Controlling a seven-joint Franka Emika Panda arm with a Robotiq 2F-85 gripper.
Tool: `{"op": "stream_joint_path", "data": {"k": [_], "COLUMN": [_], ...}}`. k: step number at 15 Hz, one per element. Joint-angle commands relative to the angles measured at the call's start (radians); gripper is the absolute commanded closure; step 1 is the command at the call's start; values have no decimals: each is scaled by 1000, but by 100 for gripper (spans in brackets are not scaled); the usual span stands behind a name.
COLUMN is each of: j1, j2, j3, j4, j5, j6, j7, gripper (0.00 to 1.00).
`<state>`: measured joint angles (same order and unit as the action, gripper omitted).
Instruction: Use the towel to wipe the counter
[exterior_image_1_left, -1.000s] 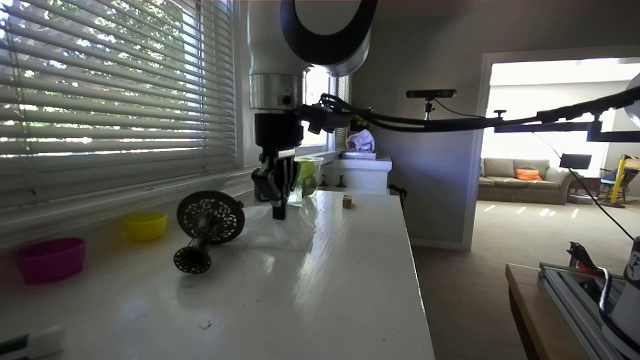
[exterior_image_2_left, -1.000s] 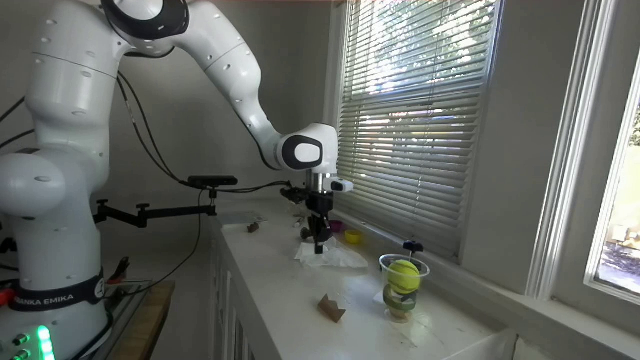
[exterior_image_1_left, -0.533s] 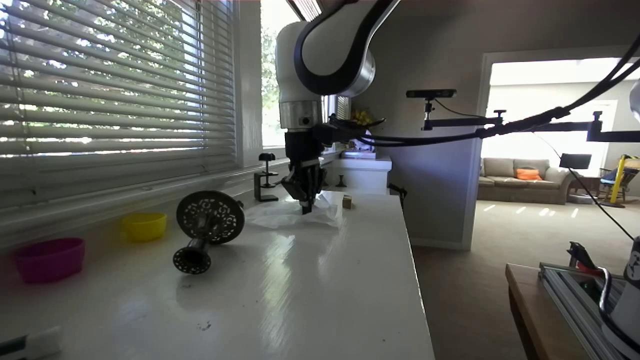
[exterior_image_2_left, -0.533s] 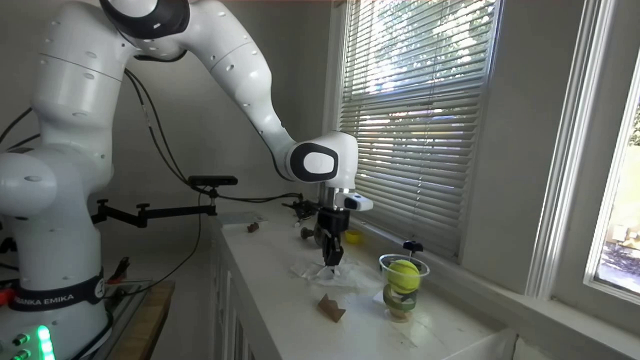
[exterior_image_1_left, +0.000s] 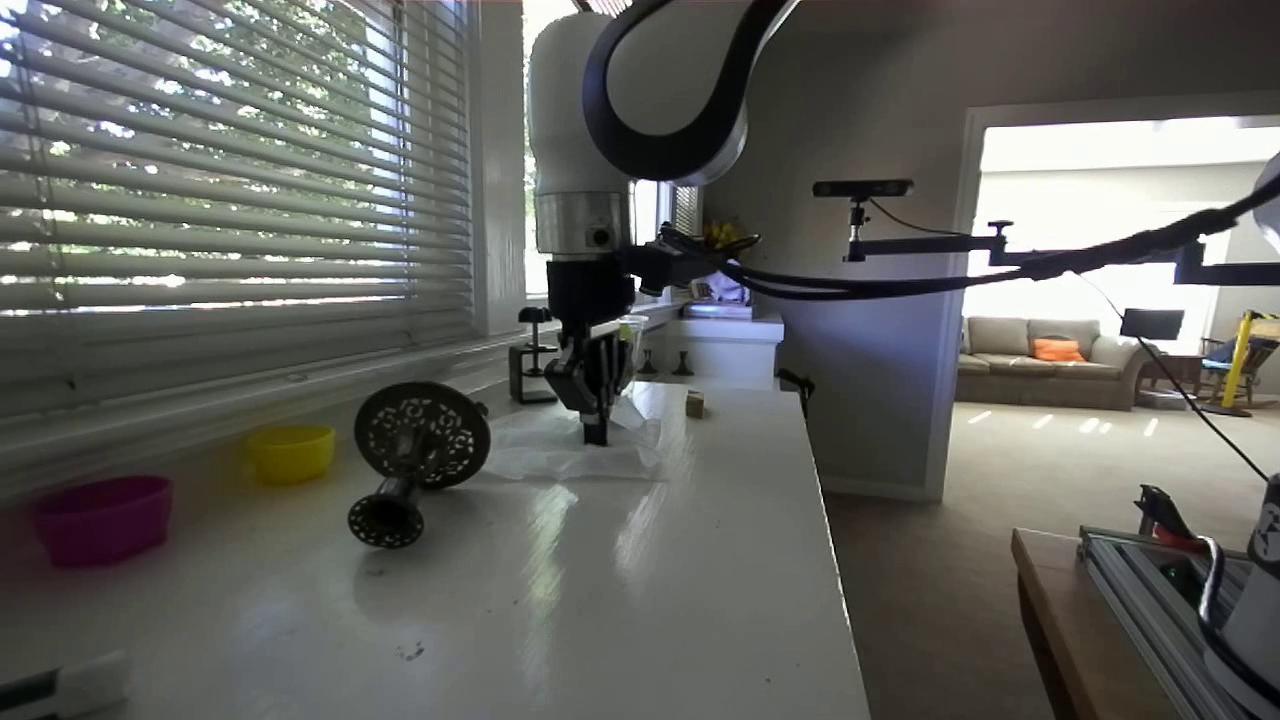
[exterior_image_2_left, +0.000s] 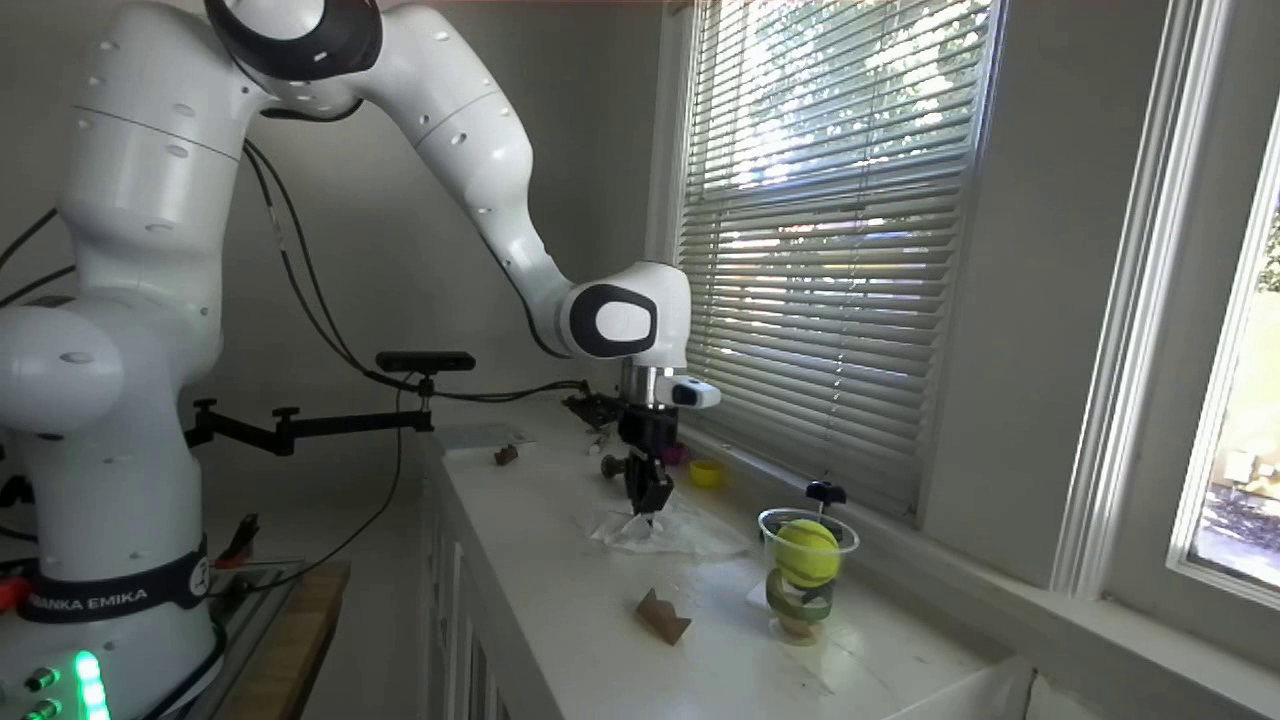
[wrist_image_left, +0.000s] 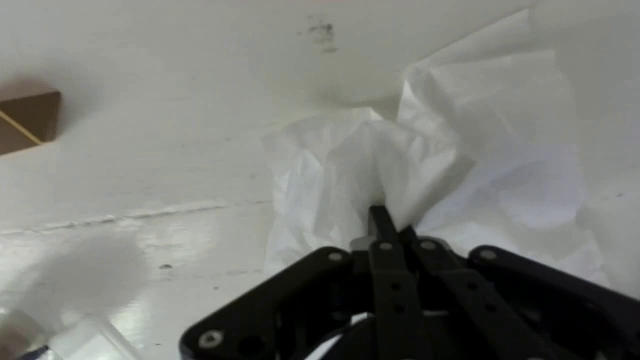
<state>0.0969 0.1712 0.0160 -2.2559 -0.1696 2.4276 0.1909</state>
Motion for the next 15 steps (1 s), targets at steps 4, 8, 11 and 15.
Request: {"op": "stream_joint_path", "data": {"k": [4, 8, 11, 15], "j1": [31, 0, -14, -18], "j2": [-63, -13, 17, 42], "j3": [53, 4, -48, -82], "j4": [-70, -26, 8, 56], "j5": [-34, -57, -92, -90], "j6": [36, 0, -42, -131], "j7": [-72, 8, 130, 279], "gripper": [100, 100, 100, 100]}}
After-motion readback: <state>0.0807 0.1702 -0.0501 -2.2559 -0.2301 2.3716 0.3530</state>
